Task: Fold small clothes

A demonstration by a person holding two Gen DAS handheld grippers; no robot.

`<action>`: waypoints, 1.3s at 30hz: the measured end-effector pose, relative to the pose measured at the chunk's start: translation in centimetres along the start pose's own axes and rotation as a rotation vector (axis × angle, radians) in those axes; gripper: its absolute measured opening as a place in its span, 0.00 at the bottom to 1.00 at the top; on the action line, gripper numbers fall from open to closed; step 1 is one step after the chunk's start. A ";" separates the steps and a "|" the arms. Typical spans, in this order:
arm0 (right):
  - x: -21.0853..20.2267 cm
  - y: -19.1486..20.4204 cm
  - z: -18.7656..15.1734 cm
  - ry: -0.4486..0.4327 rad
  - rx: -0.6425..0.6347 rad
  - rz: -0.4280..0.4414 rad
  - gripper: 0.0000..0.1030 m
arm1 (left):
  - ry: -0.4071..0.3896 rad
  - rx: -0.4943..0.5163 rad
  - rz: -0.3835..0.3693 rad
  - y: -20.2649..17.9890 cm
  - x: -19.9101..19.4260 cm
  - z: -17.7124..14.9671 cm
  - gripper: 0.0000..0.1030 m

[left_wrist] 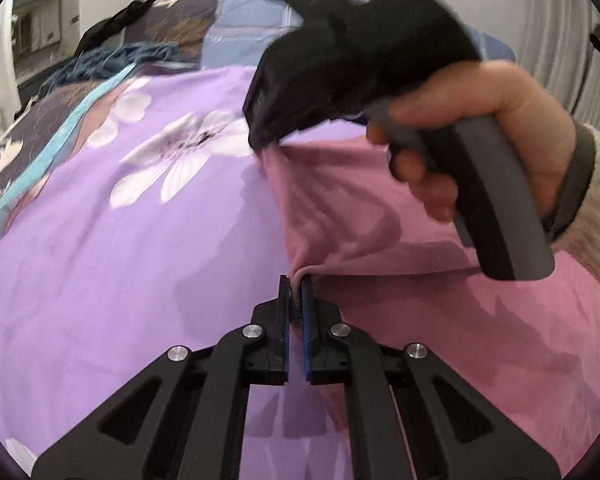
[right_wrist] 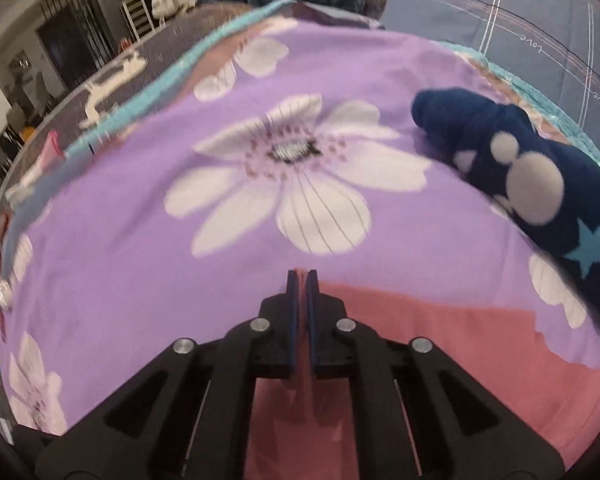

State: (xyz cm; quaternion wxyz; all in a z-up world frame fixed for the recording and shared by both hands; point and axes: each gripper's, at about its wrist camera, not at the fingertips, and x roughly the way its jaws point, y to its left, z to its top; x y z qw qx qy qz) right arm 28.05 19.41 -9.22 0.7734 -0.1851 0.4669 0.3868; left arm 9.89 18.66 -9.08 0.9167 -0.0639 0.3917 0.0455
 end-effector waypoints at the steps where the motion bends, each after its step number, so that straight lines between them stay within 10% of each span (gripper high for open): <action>1: 0.5 0.3 0.2 0.009 -0.010 -0.003 0.04 | 0.007 -0.008 -0.011 0.2 0.1 -0.1 0.05; 3: 1.6 0.6 0.0 0.042 -0.030 -0.033 0.07 | 0.003 0.003 -0.010 0.1 0.0 -0.1 0.05; 7: -1.0 -0.9 -1.7 -0.032 -0.005 -0.079 0.50 | -0.006 0.053 0.009 -0.5 -0.6 -0.5 0.09; 19: -17.9 -19.0 -22.8 -0.122 0.444 -0.220 0.23 | -0.114 0.032 -0.185 -1.2 -4.5 1.4 0.12; 22: -17.4 -22.3 -27.3 -0.107 0.534 -0.189 0.15 | 0.018 0.109 -0.140 -3.7 -0.4 2.1 0.40; 26: -17.5 -21.2 -28.2 -0.180 0.505 -0.233 0.15 | 0.075 0.227 0.016 -6.5 2.8 1.0 0.44; 34: -19.8 -21.4 -29.4 -0.249 0.548 -0.285 0.07 | 0.067 0.142 -0.046 -6.5 0.1 2.4 0.44; 39: -27.6 -26.1 -34.1 -0.408 0.714 -0.400 0.11 | -0.013 0.245 -0.027 -10.8 -0.8 4.0 0.70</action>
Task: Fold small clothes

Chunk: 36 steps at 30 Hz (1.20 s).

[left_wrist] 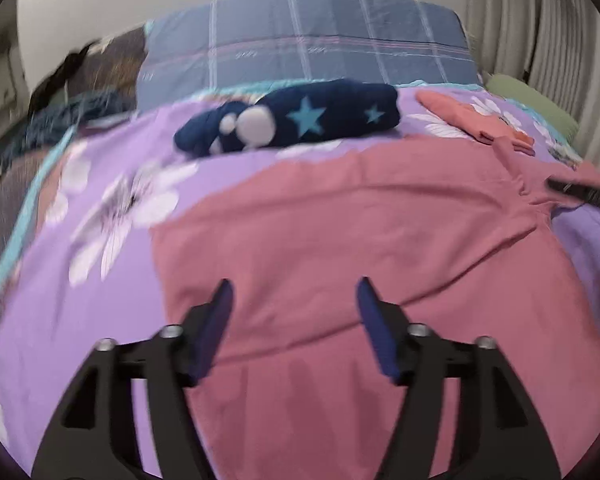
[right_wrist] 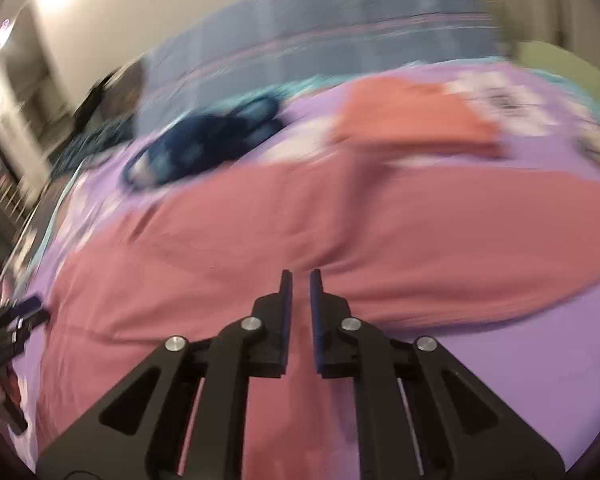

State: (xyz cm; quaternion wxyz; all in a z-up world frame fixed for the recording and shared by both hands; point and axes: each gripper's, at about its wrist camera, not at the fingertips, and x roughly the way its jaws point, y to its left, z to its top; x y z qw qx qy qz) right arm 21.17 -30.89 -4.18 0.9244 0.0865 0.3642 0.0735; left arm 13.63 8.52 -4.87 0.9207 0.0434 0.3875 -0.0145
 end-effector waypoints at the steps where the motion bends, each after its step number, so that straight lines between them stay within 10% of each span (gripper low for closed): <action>1: -1.5 -3.1 1.0 -0.035 0.066 -0.038 0.11 | 0.000 0.001 -0.002 -0.5 0.3 0.3 0.73; 6: -8.8 -15.9 4.2 -0.179 0.361 -0.158 0.21 | 0.062 -0.086 -0.020 -1.6 5.2 0.9 0.77; 12: -11.1 -27.5 3.7 -0.153 0.676 -0.084 0.27 | 0.100 -0.135 -0.076 -0.9 7.5 0.0 0.87; 24: -7.9 -30.2 5.4 -0.142 0.845 -0.062 0.24 | 0.090 -0.116 -0.053 -1.4 7.4 -0.3 0.88; 30: -7.1 -28.7 6.9 -0.183 0.847 -0.183 0.05 | 0.086 -0.121 -0.057 -1.3 7.3 -0.3 0.88; 36: -5.4 -15.1 9.3 -0.183 0.548 0.105 0.05 | 0.086 -0.124 -0.059 -1.3 7.3 -0.3 0.89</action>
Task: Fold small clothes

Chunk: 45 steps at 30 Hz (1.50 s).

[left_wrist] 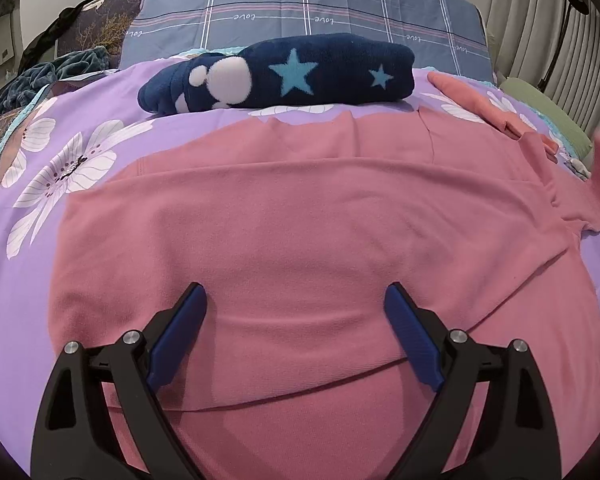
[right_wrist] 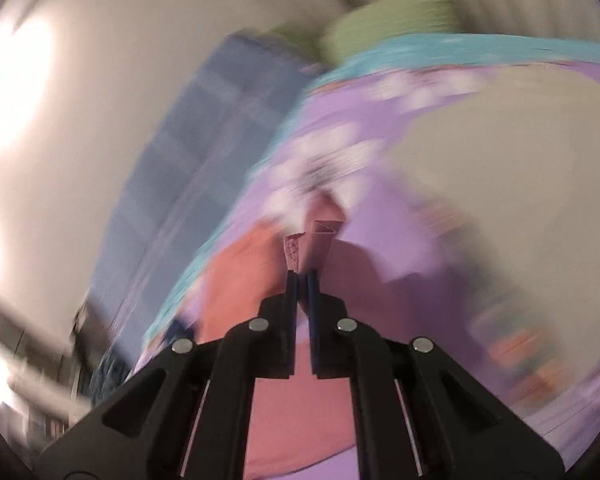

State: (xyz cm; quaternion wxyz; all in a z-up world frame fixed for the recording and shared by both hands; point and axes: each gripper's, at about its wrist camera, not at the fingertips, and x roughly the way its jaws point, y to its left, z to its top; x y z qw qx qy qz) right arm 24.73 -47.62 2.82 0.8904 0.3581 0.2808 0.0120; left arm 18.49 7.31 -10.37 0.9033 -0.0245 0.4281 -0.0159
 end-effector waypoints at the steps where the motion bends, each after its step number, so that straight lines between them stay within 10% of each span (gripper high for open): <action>1: 0.9 2.8 -1.9 0.038 -0.062 0.049 0.05 | -0.001 -0.001 -0.002 0.0 0.0 0.0 0.89; 8: 7.5 16.5 -16.8 0.344 -0.383 0.292 0.05 | -0.006 -0.012 -0.018 0.3 0.0 0.0 0.89; 15: 11.1 17.7 -25.2 0.571 -0.527 0.253 0.12 | -0.012 -0.028 -0.049 0.6 -0.1 -0.1 0.90; 23: 10.1 14.7 -25.2 0.513 -0.530 0.151 0.14 | -0.039 -0.067 -0.100 1.1 -1.1 0.0 0.80; 28: 10.8 11.9 -26.2 0.487 -0.494 0.147 0.14 | -0.032 -0.125 -0.370 -0.1 -2.1 1.3 0.60; 39: 8.7 11.1 -26.2 0.442 -0.585 0.082 0.14 | 0.062 0.039 -0.356 -8.6 3.2 4.6 0.56; 42: 8.9 8.8 -25.4 0.467 -0.454 0.157 0.13 | 0.070 0.063 -0.374 -9.5 3.5 5.4 0.01; 45: 9.2 7.7 -25.0 0.472 -0.366 0.185 0.07 | 0.033 0.078 -0.366 -9.9 2.3 6.2 0.01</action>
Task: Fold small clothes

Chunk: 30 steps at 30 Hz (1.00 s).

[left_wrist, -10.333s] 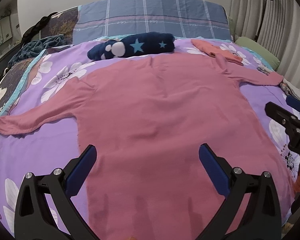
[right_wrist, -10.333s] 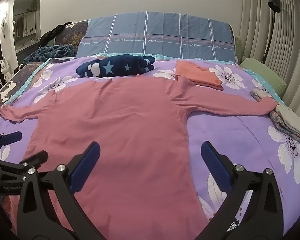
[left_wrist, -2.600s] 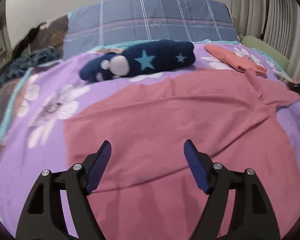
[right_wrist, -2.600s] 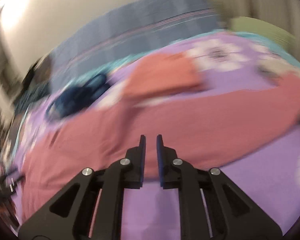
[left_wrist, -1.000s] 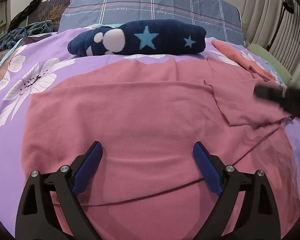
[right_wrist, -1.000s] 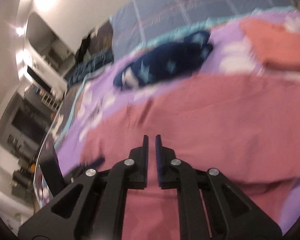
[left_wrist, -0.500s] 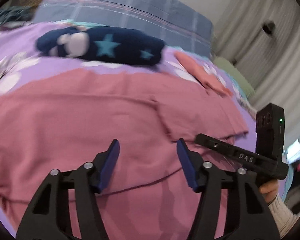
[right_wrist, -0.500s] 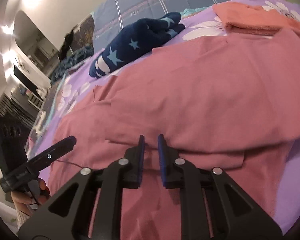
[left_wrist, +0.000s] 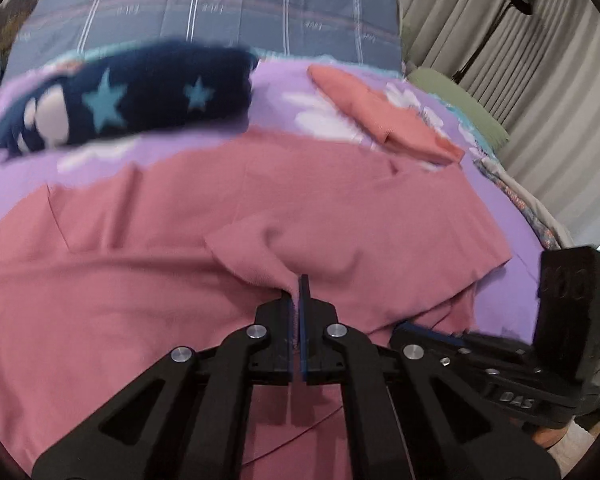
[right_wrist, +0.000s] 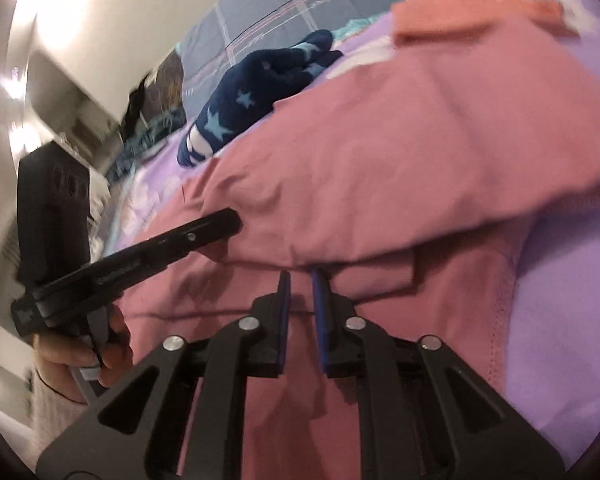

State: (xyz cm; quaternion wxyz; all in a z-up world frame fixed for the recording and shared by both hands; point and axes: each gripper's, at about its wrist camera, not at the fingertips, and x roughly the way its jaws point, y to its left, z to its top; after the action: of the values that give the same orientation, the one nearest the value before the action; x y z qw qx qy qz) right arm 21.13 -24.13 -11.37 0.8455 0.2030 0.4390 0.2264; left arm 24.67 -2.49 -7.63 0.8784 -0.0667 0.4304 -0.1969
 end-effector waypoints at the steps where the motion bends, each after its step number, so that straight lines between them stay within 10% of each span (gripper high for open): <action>1: 0.0 0.1 -0.1 -0.005 -0.003 0.001 0.07 | -0.034 0.017 0.000 -0.5 -1.0 0.4 0.01; 16: 0.1 0.2 -0.1 -0.014 -0.006 0.002 0.07 | -0.294 0.133 0.188 -1.3 -16.6 1.3 0.01; 30: 0.0 0.2 -0.2 -0.015 -0.012 -0.003 0.07 | -0.196 -0.093 0.399 10.6 -17.4 -4.7 0.01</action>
State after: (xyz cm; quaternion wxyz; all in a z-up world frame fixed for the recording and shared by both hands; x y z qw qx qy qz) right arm 20.90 -23.90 -11.40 0.8503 0.1991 0.4314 0.2262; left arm 14.45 14.42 -0.87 0.9335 -0.0392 0.3564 0.0083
